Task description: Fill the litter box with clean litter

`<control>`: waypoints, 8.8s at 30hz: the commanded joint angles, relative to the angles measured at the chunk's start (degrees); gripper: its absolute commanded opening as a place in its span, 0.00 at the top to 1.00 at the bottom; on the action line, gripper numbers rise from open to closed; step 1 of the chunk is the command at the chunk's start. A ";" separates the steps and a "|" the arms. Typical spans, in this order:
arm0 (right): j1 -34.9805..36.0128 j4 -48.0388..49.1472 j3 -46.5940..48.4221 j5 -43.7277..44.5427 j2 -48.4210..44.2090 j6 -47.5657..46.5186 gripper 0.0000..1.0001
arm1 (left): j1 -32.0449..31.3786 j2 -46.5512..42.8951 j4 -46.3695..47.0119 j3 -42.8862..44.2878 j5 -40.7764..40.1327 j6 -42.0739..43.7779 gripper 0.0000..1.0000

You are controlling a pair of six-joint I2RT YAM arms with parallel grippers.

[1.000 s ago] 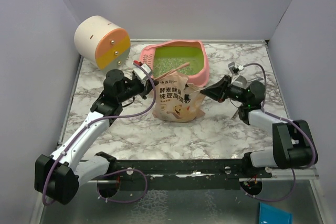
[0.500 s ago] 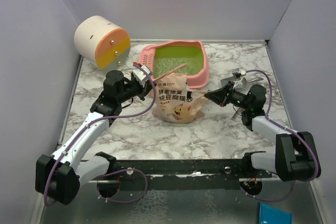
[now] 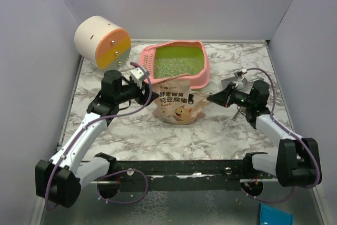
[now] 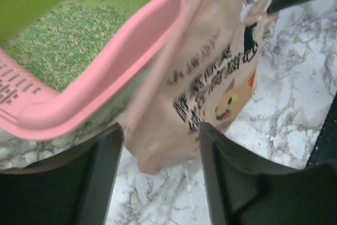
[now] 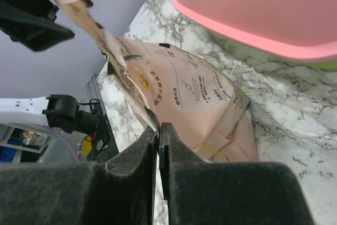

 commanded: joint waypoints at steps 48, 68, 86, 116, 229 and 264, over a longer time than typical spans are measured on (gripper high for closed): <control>0.77 19.01 -0.42 -6.64 6.34 2.47 0.40 | 4.33 7.69 55.08 -18.42 13.14 -31.60 1.00; 3.87 21.58 -4.91 5.37 3.52 8.49 0.99 | 8.68 6.83 32.83 -10.32 14.39 -23.06 1.00; 3.80 -4.77 -0.11 -2.48 0.68 11.37 0.99 | 9.11 12.81 -18.65 5.67 16.04 -7.73 1.00; 3.83 -40.60 6.91 6.52 -6.61 -16.12 0.99 | -12.28 -4.21 -6.91 9.08 -8.50 9.43 0.63; 31.97 -59.45 21.22 64.21 -5.17 -24.73 0.99 | -24.26 10.84 -4.73 5.94 -25.78 31.15 1.00; -11.98 -57.91 21.01 53.49 4.48 3.25 0.53 | -24.37 13.08 -1.69 8.28 -20.77 17.58 0.85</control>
